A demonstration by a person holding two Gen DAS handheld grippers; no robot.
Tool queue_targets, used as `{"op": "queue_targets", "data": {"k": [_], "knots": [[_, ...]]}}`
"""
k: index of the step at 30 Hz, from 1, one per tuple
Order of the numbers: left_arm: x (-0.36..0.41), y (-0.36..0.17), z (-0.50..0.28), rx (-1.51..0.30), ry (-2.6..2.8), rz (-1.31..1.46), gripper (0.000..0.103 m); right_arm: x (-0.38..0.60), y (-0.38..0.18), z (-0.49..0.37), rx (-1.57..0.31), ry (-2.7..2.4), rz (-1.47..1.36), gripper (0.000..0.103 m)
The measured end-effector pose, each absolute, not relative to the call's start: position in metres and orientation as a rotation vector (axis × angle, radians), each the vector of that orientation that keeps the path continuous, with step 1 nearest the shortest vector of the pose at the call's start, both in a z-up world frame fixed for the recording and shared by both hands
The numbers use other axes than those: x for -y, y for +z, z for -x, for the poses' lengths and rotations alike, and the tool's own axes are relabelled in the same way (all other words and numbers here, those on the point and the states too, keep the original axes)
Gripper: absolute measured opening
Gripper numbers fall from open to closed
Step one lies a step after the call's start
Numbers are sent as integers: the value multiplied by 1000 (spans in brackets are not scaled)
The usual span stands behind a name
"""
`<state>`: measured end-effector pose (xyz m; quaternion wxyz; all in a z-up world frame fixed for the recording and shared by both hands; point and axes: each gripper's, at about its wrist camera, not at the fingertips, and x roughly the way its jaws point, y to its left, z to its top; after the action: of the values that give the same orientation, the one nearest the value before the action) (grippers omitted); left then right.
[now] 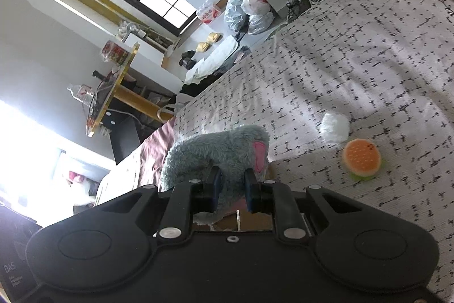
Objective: Organize soft objects
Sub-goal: 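Lift the fluffy ball with both grippers and carry it over the box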
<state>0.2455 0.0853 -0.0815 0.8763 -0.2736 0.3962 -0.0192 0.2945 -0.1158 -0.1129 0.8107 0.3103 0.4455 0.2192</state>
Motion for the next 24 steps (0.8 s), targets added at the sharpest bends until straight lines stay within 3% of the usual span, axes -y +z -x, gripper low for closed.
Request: {"op": "queue_targets", "data": {"k": [24], "knots": [[-190,-120,-225,-813,68,705,17,12,-130,-297,-1014,518,-571,18]]}}
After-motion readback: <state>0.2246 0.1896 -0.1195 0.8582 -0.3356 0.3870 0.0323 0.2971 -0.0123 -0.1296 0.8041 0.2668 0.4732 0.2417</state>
